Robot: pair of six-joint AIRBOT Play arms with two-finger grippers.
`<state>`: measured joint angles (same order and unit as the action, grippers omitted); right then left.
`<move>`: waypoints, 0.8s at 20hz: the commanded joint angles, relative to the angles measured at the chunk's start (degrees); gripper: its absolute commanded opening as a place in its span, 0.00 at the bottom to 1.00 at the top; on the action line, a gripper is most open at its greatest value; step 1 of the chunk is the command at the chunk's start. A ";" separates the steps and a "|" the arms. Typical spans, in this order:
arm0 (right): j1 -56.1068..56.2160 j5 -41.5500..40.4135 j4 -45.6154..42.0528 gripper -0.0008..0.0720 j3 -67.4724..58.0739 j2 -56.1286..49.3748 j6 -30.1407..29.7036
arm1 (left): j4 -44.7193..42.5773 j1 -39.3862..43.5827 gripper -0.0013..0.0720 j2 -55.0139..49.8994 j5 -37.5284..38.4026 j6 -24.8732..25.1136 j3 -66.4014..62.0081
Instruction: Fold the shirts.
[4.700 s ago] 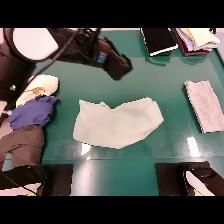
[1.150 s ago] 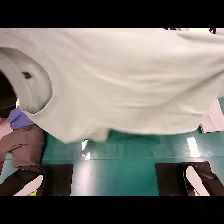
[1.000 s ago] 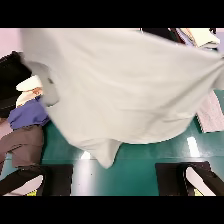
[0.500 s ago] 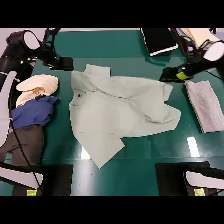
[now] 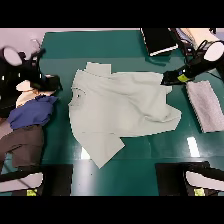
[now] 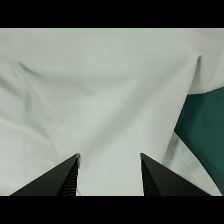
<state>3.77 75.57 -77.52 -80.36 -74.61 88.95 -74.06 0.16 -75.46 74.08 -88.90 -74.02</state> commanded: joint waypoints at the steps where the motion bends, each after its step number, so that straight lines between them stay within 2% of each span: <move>1: -0.04 -2.14 0.00 0.60 6.23 5.05 -0.50 | 1.36 1.97 0.70 11.08 -5.07 -2.67 21.33; 3: -0.04 -2.27 -0.02 0.60 7.85 6.43 -0.50 | 4.31 5.29 0.70 14.82 -7.72 -2.84 29.88; 7: -0.04 -1.33 0.00 0.60 7.39 6.86 -0.50 | 9.11 10.78 0.70 16.06 -12.15 -5.38 38.80; 10: -0.04 -0.94 -0.02 0.60 7.02 6.93 -0.50 | 13.51 13.09 0.70 16.06 -14.80 -5.53 41.42; 14: -0.26 0.50 -0.13 0.60 7.32 6.93 -1.20 | 14.58 17.07 0.69 16.06 -18.60 -5.62 41.46; 15: -0.96 1.55 -0.07 0.60 7.93 6.95 -1.88 | 14.69 17.05 0.48 16.06 -18.58 -5.62 41.44; 16: -2.36 3.23 -0.11 0.60 9.16 7.10 -2.25 | 14.01 16.81 0.12 16.13 -18.53 -5.60 41.20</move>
<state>2.94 75.94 -77.54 -72.53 -67.68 87.81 -60.82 15.88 -59.51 57.30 -94.43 -33.26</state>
